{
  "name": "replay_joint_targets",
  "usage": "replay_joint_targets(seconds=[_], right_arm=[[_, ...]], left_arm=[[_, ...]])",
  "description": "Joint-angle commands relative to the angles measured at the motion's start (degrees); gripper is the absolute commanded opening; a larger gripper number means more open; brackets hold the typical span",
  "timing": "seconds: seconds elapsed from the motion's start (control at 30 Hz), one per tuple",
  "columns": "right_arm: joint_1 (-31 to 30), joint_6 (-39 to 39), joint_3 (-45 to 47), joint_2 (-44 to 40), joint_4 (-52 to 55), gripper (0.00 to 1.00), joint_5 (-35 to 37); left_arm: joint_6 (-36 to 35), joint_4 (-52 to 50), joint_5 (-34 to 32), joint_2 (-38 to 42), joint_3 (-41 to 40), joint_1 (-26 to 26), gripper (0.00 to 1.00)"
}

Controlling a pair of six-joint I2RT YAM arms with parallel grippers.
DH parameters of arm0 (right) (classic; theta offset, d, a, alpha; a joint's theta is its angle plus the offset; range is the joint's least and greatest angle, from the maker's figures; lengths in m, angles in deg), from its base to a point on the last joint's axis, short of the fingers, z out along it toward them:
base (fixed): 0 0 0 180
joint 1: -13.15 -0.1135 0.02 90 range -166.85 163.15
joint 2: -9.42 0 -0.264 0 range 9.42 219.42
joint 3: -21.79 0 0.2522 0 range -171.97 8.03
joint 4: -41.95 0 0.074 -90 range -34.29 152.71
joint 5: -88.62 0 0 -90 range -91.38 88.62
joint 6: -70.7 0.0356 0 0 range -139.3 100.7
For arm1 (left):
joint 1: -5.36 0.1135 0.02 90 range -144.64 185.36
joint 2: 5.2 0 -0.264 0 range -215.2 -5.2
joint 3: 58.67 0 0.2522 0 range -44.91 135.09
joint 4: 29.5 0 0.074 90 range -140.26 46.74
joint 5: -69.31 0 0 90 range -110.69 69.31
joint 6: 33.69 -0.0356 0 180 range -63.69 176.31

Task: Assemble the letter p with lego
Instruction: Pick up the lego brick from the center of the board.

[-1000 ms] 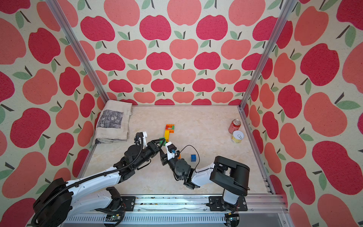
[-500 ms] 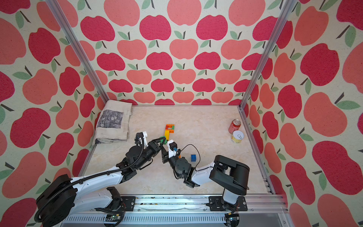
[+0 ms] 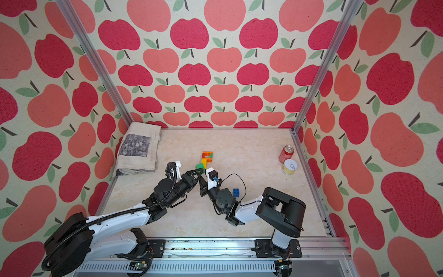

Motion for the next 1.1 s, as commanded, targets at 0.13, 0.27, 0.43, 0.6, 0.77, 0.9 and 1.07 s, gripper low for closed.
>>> replay_joint_targets(seconds=[0.13,0.27,0.43,0.6,0.77,0.9,1.07], right_arm=[[0.5,0.9,2.3,-2.5,-1.2,0.17,-1.5],[0.0,1.6,4.1,-4.6,0.7,0.15,-3.0],[-0.5,3.3,4.8,-10.1,11.3,0.14,-6.7],[-0.5,6.0,5.3,-13.6,18.1,0.14,-11.2],[-0.5,6.2,5.6,-16.4,22.6,0.14,-13.0],[-0.5,6.2,5.5,-17.3,24.3,0.15,-14.2],[-0.3,6.2,5.4,-17.1,24.3,0.15,-14.0]], left_arm=[[-3.3,-7.5,2.6,3.3,1.0,0.5,0.55],[-5.8,-12.5,1.1,7.3,1.3,2.0,0.62],[-8.4,-16.5,4.0,9.3,2.4,4.9,0.67],[-9.5,-15.5,10.6,7.0,4.1,6.8,0.67],[-9.8,-14.2,13.5,4.9,5.0,6.9,0.65],[-10.0,-14.6,14.6,4.0,5.9,6.9,0.63],[-10.2,-16.3,15.0,4.0,6.5,6.9,0.58]])
